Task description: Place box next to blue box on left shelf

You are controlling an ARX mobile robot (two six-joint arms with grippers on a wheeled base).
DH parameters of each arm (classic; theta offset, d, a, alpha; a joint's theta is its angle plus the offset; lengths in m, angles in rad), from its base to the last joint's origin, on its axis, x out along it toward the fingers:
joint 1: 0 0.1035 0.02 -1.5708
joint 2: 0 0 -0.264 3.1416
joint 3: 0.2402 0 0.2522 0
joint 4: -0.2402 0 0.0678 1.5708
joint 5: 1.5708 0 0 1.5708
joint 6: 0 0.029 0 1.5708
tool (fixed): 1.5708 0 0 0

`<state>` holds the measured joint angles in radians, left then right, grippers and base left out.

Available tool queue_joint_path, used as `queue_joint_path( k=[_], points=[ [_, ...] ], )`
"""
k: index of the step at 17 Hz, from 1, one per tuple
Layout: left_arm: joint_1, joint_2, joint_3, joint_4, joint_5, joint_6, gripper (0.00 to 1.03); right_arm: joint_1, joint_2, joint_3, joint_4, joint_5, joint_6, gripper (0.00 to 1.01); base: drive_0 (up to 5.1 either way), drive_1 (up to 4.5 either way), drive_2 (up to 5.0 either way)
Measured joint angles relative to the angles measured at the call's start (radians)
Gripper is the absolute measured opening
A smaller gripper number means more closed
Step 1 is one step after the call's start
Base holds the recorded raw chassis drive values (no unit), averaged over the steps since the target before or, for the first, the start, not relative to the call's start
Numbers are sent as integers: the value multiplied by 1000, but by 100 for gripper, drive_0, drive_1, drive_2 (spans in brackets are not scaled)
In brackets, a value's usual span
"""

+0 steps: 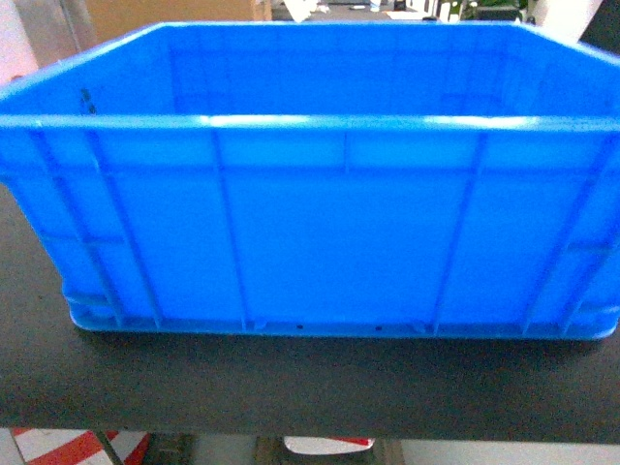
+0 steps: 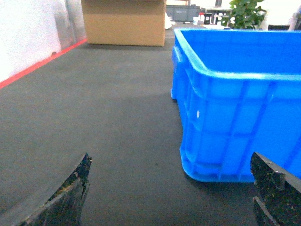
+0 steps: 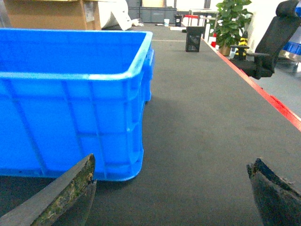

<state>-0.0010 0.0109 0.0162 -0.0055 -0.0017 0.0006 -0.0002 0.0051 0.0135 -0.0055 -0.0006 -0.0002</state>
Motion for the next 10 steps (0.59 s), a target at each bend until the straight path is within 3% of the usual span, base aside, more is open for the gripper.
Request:
queue_joint_path(
  k=[10],
  points=[
    [0, 0, 0, 1, 1, 0, 98, 0, 0, 0, 0, 0, 0, 98, 0, 0, 0]
  ],
)
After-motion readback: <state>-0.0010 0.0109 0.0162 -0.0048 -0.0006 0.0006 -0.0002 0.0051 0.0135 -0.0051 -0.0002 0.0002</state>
